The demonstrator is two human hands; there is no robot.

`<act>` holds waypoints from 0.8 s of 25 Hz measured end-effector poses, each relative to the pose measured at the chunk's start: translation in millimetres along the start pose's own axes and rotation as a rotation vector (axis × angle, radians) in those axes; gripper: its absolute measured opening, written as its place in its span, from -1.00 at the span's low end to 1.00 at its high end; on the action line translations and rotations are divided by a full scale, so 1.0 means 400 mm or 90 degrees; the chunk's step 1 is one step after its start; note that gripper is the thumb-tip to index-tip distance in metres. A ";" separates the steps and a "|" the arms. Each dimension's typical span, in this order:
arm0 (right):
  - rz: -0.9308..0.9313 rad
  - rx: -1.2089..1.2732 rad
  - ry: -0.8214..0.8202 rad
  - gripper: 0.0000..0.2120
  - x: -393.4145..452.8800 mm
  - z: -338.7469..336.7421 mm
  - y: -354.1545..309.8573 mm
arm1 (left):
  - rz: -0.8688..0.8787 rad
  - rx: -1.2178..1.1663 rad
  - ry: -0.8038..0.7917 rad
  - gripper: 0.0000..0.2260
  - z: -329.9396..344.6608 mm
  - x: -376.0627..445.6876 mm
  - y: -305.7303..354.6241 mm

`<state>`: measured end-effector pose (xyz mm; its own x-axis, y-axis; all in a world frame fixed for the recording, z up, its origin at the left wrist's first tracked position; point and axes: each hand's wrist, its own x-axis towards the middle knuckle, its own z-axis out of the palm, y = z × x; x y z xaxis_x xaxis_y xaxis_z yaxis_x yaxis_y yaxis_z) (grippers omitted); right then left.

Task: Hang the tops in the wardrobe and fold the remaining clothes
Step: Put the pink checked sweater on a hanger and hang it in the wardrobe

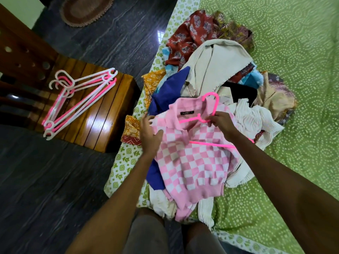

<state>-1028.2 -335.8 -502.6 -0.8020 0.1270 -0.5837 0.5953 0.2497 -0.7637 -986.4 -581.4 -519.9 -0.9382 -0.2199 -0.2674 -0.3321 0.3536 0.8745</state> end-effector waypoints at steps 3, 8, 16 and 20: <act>0.012 0.090 0.014 -0.82 0.010 -0.024 0.018 | -0.207 -0.031 -0.151 -0.32 -0.063 0.022 -0.074; 0.020 0.161 0.017 -0.81 0.020 -0.037 0.036 | -0.390 -0.103 -0.193 -0.73 -0.050 -0.019 -0.114; 0.111 0.319 0.103 -0.79 0.017 -0.103 0.074 | -0.045 0.365 -0.178 -0.60 -0.066 0.000 -0.026; 0.138 0.345 0.104 -0.77 0.003 -0.090 0.090 | -0.387 0.046 -0.283 -0.56 -0.111 -0.068 -0.146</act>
<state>-1009.8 -292.2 -520.8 -0.6306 0.2773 -0.7249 0.6516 -0.3183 -0.6886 -937.3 -636.4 -545.9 -0.5333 -0.0129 -0.8458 -0.7950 0.3493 0.4959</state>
